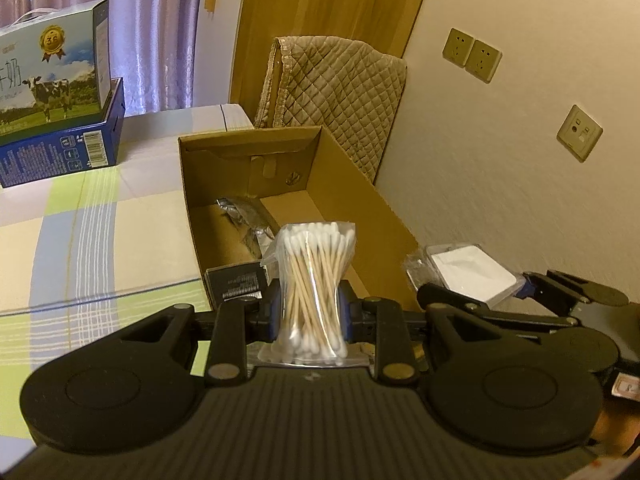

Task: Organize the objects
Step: 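Lower the swab bag and container with both tools into the cardboard box, then open the left tool to drop the swab bag while the right tool releases the container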

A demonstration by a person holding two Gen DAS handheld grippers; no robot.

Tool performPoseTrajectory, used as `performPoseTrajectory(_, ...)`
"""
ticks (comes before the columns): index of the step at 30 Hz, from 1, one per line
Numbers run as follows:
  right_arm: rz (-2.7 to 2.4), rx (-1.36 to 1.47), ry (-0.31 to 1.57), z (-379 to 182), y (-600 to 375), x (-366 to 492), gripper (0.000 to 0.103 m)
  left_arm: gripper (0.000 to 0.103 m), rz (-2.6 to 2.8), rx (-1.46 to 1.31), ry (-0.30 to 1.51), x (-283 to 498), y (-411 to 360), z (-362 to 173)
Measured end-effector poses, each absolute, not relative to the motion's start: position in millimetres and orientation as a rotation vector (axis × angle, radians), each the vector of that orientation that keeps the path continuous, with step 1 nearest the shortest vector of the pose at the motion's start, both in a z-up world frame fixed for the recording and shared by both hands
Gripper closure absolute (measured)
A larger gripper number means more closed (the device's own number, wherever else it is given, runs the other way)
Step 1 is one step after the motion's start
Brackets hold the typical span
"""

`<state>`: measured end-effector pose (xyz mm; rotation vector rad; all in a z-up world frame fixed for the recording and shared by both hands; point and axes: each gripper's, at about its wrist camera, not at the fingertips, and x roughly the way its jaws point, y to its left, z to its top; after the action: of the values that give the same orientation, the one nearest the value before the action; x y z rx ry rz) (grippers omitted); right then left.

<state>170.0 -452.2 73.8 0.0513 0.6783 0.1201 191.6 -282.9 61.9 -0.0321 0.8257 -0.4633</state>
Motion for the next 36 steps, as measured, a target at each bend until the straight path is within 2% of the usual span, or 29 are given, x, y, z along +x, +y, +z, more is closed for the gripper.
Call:
performPoseTrajectory(2, 0.116, 0.057, 0.679, 73.8, -454.4, 171.2, 0.041, 0.066, -0.472, -0.025, 0.817, 196.2, -285.5, 61.7)
performPoseTrajectory(3, 0.115, 0.059, 0.68, 73.8, -455.0, 171.5, 0.041, 0.043, -0.465, -0.028, 0.805, 198.5, -285.5, 61.4)
performPoseTrajectory(4, 0.115, 0.061, 0.68, 74.2, -455.4, 171.7, 0.041, 0.039, -0.453, -0.029, 0.794, 199.3, -284.9, 61.4)
performPoseTrajectory(17, 0.144, 0.069, 0.69, 74.5, -445.2, 170.4, 0.041, 0.039, -0.39, -0.075, 0.789, 188.8, -252.7, 58.7)
performPoseTrajectory(19, 0.152, 0.066, 0.691, 75.3, -441.2, 170.2, 0.041, 0.032, -0.384, -0.075, 0.789, 185.0, -247.9, 59.5)
performPoseTrajectory(27, 0.17, 0.058, 0.686, 79.4, -429.5, 172.5, 0.041, 0.029, -0.356, -0.085, 0.776, 177.6, -230.0, 66.4)
performPoseTrajectory(30, 0.175, 0.057, 0.684, 80.1, -426.3, 174.5, 0.041, 0.025, -0.346, -0.081, 0.768, 176.1, -224.7, 69.1)
performPoseTrajectory(34, 0.173, 0.087, 0.685, 77.5, -425.4, 183.5, 0.041, 0.009, -0.325, -0.069, 0.751, 172.7, -216.8, 71.7)
performPoseTrajectory(36, 0.203, 0.116, 0.69, 72.9, -425.7, 193.0, 0.034, 0.003, -0.31, -0.041, 0.731, 169.9, -213.7, 71.7)
